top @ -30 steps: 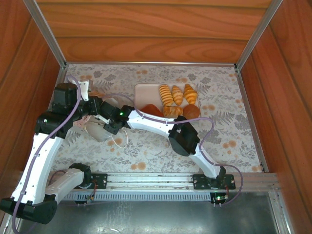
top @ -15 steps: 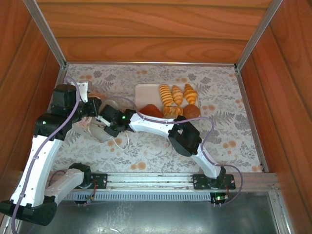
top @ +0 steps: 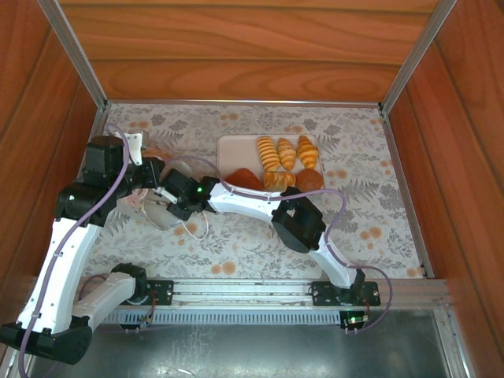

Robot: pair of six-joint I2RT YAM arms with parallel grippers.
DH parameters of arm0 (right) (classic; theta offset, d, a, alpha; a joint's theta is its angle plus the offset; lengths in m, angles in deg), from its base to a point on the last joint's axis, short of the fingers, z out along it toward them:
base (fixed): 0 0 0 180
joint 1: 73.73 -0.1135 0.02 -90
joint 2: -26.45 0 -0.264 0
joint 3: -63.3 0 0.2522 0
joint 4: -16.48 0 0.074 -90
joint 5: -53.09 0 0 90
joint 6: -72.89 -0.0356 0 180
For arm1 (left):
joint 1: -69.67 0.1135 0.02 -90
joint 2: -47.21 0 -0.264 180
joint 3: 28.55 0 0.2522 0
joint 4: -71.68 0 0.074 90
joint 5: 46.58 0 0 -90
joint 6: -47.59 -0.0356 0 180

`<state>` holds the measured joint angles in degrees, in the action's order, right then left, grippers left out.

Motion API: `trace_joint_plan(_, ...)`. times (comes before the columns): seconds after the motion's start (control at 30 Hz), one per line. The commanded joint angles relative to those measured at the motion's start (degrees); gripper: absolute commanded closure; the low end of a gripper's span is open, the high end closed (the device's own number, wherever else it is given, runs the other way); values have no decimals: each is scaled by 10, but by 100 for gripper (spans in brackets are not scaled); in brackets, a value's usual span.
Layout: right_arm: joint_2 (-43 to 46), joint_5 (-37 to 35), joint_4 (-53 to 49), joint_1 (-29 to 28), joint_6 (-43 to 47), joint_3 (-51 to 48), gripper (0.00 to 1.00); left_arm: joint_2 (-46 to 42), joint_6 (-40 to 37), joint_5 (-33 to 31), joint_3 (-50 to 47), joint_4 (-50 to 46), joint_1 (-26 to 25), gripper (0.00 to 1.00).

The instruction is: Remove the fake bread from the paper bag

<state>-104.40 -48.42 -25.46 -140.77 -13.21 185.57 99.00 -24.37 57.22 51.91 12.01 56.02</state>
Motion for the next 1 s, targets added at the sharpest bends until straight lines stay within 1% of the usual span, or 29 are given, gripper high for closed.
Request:
trace_joint_plan(0.0, 10, -26, 22, 5, -15, 20, 46, -4, 1, 5, 14, -5, -3, 100)
trace_joint_plan(0.1, 3, -23, 26, 6, -34, 25, 45, -6, 2, 5, 15, -6, -3, 100)
trace_joint_plan(0.27, -1, 9, 60, 6, -52, 13, 45, -10, 3, 4, 15, -6, -3, 100)
trace_joint_plan(0.53, -35, 35, 30, 8, -24, 54, 44, -9, 3, 6, 18, -10, -3, 100)
trace_joint_plan(0.6, -41, 56, 22, 8, -15, 62, 45, -10, 3, 7, 18, -11, -3, 100)
trace_joint_plan(0.7, -41, 70, 15, 9, -13, 66, 50, -10, 2, 3, 18, -11, -3, 100)
trace_joint_plan(0.83, -25, 72, 27, 9, -11, 44, 60, -15, 1, -10, 16, -15, -3, 100)
trace_joint_plan(0.87, -17, 66, 33, 9, -12, 36, 66, -18, 0, -15, 13, -15, -3, 100)
trace_joint_plan(0.9, -11, 62, 36, 10, -13, 27, 69, -20, -1, -19, 12, -16, -3, 100)
trace_joint_plan(0.97, 4, 57, 48, 10, -15, 6, 70, -25, -3, -27, 10, -20, -3, 100)
